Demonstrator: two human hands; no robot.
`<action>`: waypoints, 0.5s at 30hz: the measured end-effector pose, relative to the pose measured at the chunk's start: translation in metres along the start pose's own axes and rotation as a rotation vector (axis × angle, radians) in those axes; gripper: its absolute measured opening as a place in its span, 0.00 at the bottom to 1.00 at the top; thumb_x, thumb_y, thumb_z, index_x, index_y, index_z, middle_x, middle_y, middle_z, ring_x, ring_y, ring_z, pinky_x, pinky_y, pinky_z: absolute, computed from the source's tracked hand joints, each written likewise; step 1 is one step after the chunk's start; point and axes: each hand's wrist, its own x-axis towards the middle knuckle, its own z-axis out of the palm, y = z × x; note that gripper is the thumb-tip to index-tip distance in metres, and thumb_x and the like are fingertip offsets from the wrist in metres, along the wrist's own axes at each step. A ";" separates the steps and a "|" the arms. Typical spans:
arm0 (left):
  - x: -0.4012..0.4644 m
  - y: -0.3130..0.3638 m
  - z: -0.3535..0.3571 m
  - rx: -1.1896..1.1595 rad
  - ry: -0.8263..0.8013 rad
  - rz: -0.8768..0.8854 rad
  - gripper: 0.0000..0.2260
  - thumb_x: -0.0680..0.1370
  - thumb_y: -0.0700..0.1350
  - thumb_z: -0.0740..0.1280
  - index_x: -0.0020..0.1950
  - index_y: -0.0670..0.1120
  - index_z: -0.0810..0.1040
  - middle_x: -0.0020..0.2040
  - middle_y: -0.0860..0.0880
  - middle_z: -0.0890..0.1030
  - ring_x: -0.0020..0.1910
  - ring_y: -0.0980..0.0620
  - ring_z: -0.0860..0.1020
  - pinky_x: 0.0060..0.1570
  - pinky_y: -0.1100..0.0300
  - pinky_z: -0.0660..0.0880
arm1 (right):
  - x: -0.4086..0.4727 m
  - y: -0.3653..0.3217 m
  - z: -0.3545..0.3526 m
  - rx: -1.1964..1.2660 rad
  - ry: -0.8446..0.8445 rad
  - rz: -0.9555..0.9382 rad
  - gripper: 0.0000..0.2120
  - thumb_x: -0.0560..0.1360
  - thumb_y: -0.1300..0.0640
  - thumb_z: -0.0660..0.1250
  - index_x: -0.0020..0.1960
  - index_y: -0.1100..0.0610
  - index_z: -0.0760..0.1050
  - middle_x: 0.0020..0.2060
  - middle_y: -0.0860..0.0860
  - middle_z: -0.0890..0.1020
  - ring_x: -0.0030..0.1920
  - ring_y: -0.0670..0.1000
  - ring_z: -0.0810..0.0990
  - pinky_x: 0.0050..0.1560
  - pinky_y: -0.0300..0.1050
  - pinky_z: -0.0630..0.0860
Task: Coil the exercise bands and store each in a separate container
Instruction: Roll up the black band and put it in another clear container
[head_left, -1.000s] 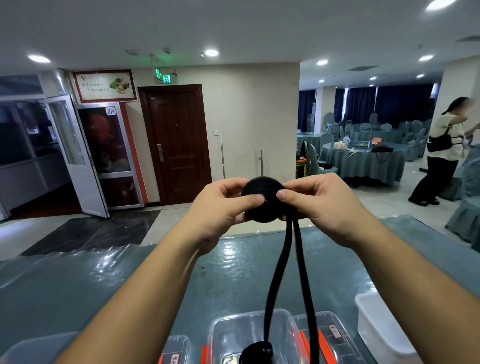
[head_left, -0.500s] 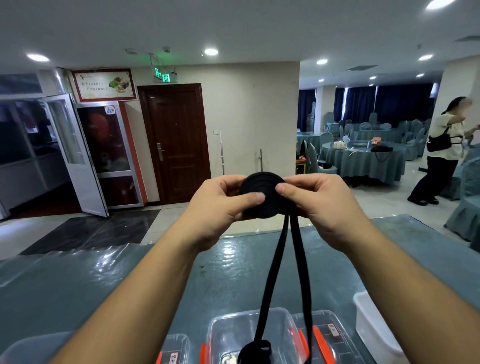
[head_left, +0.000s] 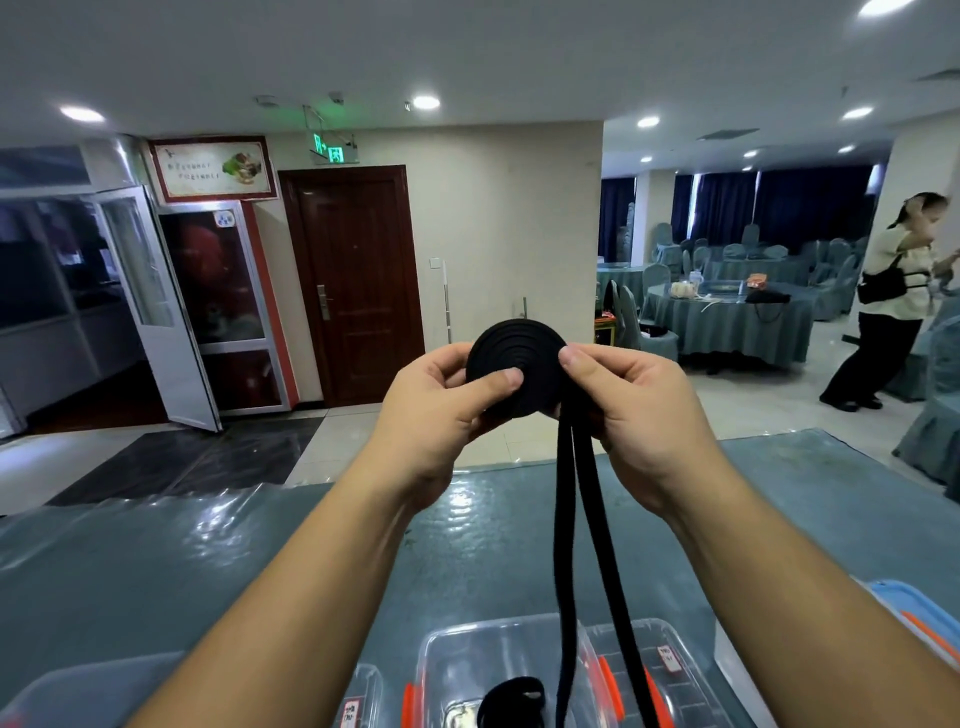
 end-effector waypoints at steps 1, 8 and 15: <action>-0.001 -0.003 0.001 -0.020 0.008 -0.007 0.11 0.76 0.32 0.73 0.59 0.35 0.81 0.51 0.38 0.87 0.43 0.48 0.87 0.46 0.58 0.83 | -0.001 0.000 0.000 0.010 -0.004 0.010 0.09 0.80 0.63 0.70 0.57 0.65 0.85 0.48 0.61 0.89 0.49 0.56 0.89 0.50 0.48 0.85; -0.002 0.001 -0.003 0.180 -0.077 -0.059 0.14 0.74 0.31 0.75 0.59 0.37 0.83 0.49 0.39 0.88 0.44 0.48 0.87 0.40 0.63 0.81 | -0.006 -0.006 -0.007 -0.117 -0.089 -0.002 0.09 0.80 0.65 0.70 0.49 0.57 0.88 0.45 0.59 0.89 0.46 0.56 0.90 0.46 0.44 0.85; -0.005 -0.008 0.004 0.094 -0.018 -0.009 0.13 0.74 0.31 0.75 0.58 0.37 0.83 0.51 0.39 0.87 0.49 0.44 0.87 0.48 0.55 0.84 | -0.006 -0.009 -0.004 -0.151 -0.048 -0.064 0.10 0.78 0.64 0.74 0.46 0.51 0.90 0.43 0.56 0.90 0.44 0.54 0.90 0.45 0.42 0.84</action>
